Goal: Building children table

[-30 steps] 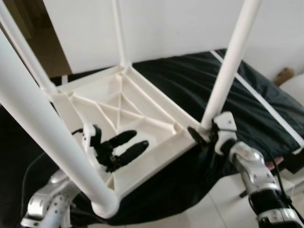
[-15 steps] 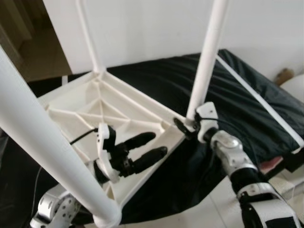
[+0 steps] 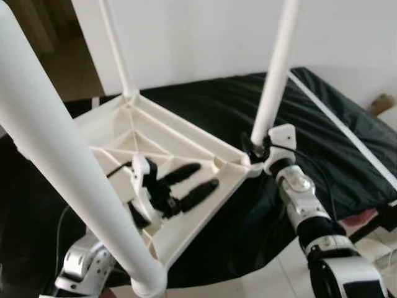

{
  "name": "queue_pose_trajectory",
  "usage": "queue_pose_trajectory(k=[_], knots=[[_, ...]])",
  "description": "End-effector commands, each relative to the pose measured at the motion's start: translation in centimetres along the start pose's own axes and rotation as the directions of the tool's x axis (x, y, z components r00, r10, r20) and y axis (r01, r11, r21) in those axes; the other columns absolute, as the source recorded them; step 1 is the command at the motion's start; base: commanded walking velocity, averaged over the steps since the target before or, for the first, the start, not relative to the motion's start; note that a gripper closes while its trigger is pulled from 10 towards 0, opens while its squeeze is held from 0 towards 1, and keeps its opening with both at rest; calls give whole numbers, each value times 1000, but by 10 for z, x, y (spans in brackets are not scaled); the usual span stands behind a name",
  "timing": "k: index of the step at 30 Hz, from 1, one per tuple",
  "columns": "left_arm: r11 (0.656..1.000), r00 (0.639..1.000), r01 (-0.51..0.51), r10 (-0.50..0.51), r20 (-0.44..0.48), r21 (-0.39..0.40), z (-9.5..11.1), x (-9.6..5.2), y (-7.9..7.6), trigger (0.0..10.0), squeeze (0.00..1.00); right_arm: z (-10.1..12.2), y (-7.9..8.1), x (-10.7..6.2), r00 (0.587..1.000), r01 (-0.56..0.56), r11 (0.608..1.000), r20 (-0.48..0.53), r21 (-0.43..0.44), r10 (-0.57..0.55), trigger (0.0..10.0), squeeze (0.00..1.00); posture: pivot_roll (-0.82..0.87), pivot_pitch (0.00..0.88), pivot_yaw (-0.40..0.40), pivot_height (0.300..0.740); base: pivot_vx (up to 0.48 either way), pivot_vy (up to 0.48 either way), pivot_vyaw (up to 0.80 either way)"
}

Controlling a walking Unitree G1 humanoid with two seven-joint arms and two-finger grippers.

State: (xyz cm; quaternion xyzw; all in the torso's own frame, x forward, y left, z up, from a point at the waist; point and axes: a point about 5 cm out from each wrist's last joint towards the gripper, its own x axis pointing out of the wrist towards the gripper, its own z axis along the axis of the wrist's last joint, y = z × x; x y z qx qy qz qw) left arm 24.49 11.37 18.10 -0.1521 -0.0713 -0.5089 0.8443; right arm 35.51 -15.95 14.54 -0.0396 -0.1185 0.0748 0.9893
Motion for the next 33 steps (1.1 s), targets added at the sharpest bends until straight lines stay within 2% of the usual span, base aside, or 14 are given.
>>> queue_pose_trajectory(k=[1, 5, 7, 8, 10, 11, 14, 17, 19, 23, 25, 26, 29, 33], knots=[[999, 999, -31, 31, 5, 15, 3, -2, 7, 10000, 0, 4, -2, -3, 998, 43, 998, 33, 46, -44, 10000, 0, 28, 0, 32, 740, 0, 0, 0], [992, 995, -95, 95, 6, 85, 13, -7, 22, 10000, 0, 7, 7, -14, 995, 67, 995, 63, 74, -72, 10000, 0, 24, 4, 34, 740, 0, 0, 0], [977, 988, -150, 151, 7, 149, 21, -13, 37, 10000, 0, 7, 16, -28, 994, 76, 993, 69, 96, -82, 10000, 0, 22, 17, 40, 740, 0, 0, 0], [977, 988, -150, 151, 7, 149, 21, -13, 37, 10000, 0, 7, 16, -28, 994, 76, 993, 69, 96, -82, 10000, 0, 22, 17, 40, 740, 0, 0, 0], [938, 970, -230, 243, -19, 259, 34, -28, 61, 10000, 0, 3, 25, -46, 996, 77, 988, 41, 131, -83, 10000, 0, 21, 27, 45, 740, 0, 0, 0], [938, 970, -230, 243, -19, 259, 34, -28, 61, 10000, 0, 3, 25, -46, 996, 77, 988, 41, 131, -83, 10000, 0, 21, 27, 45, 740, 0, 0, 0], [895, 951, -249, 299, -83, 370, 43, -45, 78, 10000, 0, -2, 33, -64, 998, 62, 986, 5, 157, -64, 10000, 0, 15, 33, 52, 740, 0, 0, 0], [885, 945, -242, 308, -109, 397, 45, -50, 82, 10000, 0, -3, 35, -68, 999, 54, 986, -8, 159, -53, 10000, 0, 15, 33, 52, 740, 0, 0, 0], [866, 926, -213, 327, -189, 452, 48, -64, 90, 10000, 0, -7, 37, -80, 998, 50, 984, -49, 171, -42, 10000, 0, 19, 39, 60, 740, 0, 0, 0], [856, 911, -201, 342, -230, 475, 49, -72, 94, 10000, 0, -7, 38, -85, 997, 53, 983, -68, 175, -42, 10000, 0, 19, 40, 63, 740, 0, 0, 0], [834, 871, -184, 383, -307, 520, 51, -89, 102, 10000, 0, -9, 40, -95, 993, 63, 981, -109, 184, -43, 10000, 0, 26, 43, 63, 740, 0, 0, 0], [834, 871, -184, 383, -307, 520, 51, -89, 102, 10000, 0, -9, 40, -95, 993, 63, 981, -109, 184, -43, 10000, 0, 26, 43, 63, 740, 0, 0, 0], [798, 814, -139, 430, -392, 587, 56, -113, 110, 10000, 0, -12, 40, -109, 984, 80, 980, -174, 182, -48, 10000, 0, 30, 45, 64, 740, 0, 0, 0], [793, 786, -99, 433, -442, 602, 56, -128, 108, 10000, 0, -14, 38, -117, 979, 77, 980, -199, 182, -40, 10000, 0, 46, 44, 57, 740, 0, 0, 0]])
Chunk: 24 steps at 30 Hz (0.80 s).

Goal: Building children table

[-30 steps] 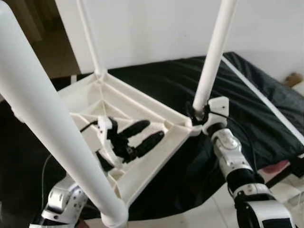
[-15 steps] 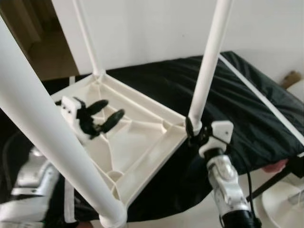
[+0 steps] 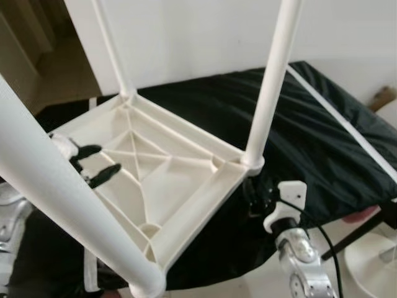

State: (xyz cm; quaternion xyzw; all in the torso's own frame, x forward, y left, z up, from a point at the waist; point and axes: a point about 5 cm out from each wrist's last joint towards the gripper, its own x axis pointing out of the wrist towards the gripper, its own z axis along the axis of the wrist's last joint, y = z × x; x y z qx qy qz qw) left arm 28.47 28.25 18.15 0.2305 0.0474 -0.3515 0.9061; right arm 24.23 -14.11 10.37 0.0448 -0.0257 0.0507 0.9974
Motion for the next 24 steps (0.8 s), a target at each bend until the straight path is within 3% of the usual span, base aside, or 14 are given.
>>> queue_pose_trajectory(k=[1, 5, 7, 8, 10, 12, 15, 21, 24], knots=[[1000, 999, 20, -20, -28, 17, -4, -4, 0, 10000, 0, -3, -1, -2, 1000, -2, 1000, -21, 14, 2, 10000, 0, 46, 44, 57, 740, 0, 0, 0], [999, 998, 41, -40, -38, 17, -6, -10, -2, 10000, 0, -5, -3, -6, 999, -3, 1000, -37, 14, 3, 10000, 0, 50, 44, 57, 740, 0, 0, 0], [987, 984, 157, -152, -97, 41, -11, -27, -11, 10000, 0, -9, -6, -9, 997, -8, 1000, -74, 14, 9, 10000, 0, 91, 46, 29, 740, 0, 0, 0], [987, 984, 157, -152, -97, 41, -11, -27, -11, 10000, 0, -9, -6, -9, 997, -8, 1000, -74, 14, 9, 10000, 0, 91, 46, 29, 740, 0, 0, 0], [958, 947, 286, -277, -165, 34, -14, -39, -22, 10000, 0, -10, -5, -6, 995, -26, 1000, -94, 17, 27, 10000, 0, 105, 42, 22, 740, 0, 0, 0], [958, 947, 286, -277, -165, 34, -14, -39, -22, 10000, 0, -10, -5, -6, 995, -26, 1000, -94, 17, 27, 10000, 0, 105, 42, 22, 740, 0, 0, 0], [905, 882, 425, -413, -228, 5, -17, -50, -38, 10000, 0, -9, -4, 0, 993, -43, 999, -113, 7, 43, 10000, 0, 113, 38, 15, 740, 0, 0, 0], [873, 843, 488, -473, -257, -5, -18, -58, -46, 10000, 0, -8, -5, 5, 990, -54, 999, -129, -8, 53, 10000, 0, 123, 30, 8, 740, 0, 0, 0], [870, 841, 494, -475, -260, 8, -17, -57, -48, 10000, 0, -8, -5, 8, 990, -60, 998, -132, -13, 57, 10000, 0, 123, 29, 8, 740, 0, 0, 0]])
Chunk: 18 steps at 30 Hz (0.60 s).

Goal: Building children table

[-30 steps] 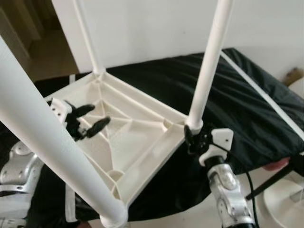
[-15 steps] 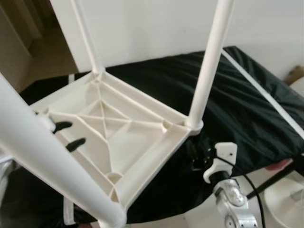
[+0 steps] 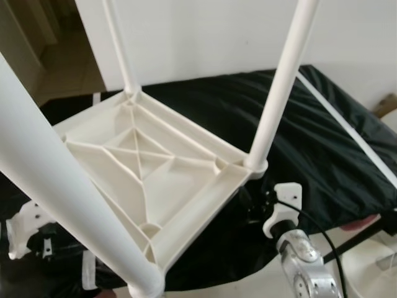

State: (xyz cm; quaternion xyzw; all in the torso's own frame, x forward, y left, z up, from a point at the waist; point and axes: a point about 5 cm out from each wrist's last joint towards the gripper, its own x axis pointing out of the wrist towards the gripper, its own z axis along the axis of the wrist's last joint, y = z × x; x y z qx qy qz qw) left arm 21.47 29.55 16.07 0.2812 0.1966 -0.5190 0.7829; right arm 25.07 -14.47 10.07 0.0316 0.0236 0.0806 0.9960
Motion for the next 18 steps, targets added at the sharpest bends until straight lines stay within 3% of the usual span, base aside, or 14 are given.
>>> queue_pose_trajectory(k=[1, 7, 9, 14, 18], knots=[[999, 999, 42, -42, -11, 33, 2, 2, -3, 10000, 0, -4, -1, 3, 1000, -3, 1000, -31, 3, 3, 10000, 0, 122, 27, 9, 740, 0, 0, 0], [995, 999, 34, -33, -12, 98, 3, 15, -6, 10000, 0, -5, 4, 11, 999, -16, 1000, -52, -13, 15, 10000, 0, 117, 24, 11, 740, 0, 0, 0], [993, 999, 46, -46, -1, 108, 4, 23, -10, 10000, 0, -13, 6, 16, 993, -28, 995, -121, -96, 16, 10000, 0, 114, 24, 13, 740, 0, 0, 0], [981, 995, 88, -76, -70, 175, -1, 31, -18, 10000, 0, -13, 7, 21, 991, -43, 996, -133, -83, 32, 10000, 0, 108, 26, 18, 740, 0, 0, 0], [979, 994, 94, -82, -71, 181, -1, 35, -20, 10000, 0, -11, 7, 23, 991, -47, 995, -131, -86, 36, 10000, 0, 108, 28, 22, 740, 0, 0, 0]])
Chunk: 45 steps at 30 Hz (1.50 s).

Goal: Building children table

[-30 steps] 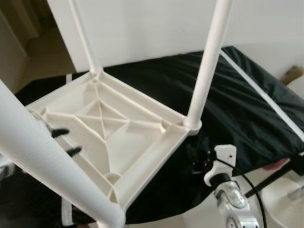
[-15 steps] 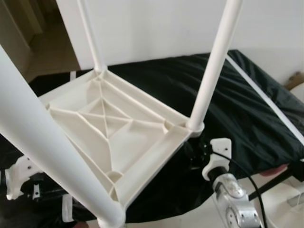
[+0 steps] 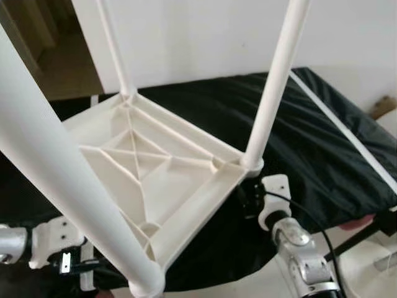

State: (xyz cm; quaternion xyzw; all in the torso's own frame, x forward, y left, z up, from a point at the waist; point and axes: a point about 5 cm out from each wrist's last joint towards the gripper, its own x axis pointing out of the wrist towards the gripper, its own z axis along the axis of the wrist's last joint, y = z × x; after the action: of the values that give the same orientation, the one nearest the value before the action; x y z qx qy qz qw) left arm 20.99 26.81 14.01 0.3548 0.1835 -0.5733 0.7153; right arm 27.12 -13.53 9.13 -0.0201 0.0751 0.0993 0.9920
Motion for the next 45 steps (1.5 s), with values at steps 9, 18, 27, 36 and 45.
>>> queue_pose_trajectory(k=[9, 18, 27, 36, 45], knots=[[1000, 998, -10, 8, 69, 21, 15, 29, -9, 10000, 0, 4, -11, 20, 1000, -12, 1000, -9, -25, 12, 10000, 0, 106, 30, 37, 740, 0, 0, 0], [998, 976, -58, 59, 212, -11, 35, 68, -5, 10000, 0, 15, -37, 42, 998, -46, 991, 30, -125, 50, 10000, 0, 77, 32, 59, 740, 0, 0, 0], [982, 939, -168, 186, 288, -86, 51, 101, 11, 10000, 0, 28, -56, 62, 997, 44, 992, 61, -116, -37, 10000, 0, 75, 19, 62, 740, 0, 0, 0], [967, 915, -214, 249, 318, -140, 69, 126, 23, 10000, 0, 19, -40, 71, 999, -26, 996, 42, -84, 30, 10000, 0, 62, 18, 81, 740, 0, 0, 0], [966, 898, -206, 251, 361, -158, 86, 140, 25, 10000, 0, 17, -17, 81, 991, -126, 990, 40, -71, 129, 10000, 0, 58, 17, 105, 740, 0, 0, 0]])
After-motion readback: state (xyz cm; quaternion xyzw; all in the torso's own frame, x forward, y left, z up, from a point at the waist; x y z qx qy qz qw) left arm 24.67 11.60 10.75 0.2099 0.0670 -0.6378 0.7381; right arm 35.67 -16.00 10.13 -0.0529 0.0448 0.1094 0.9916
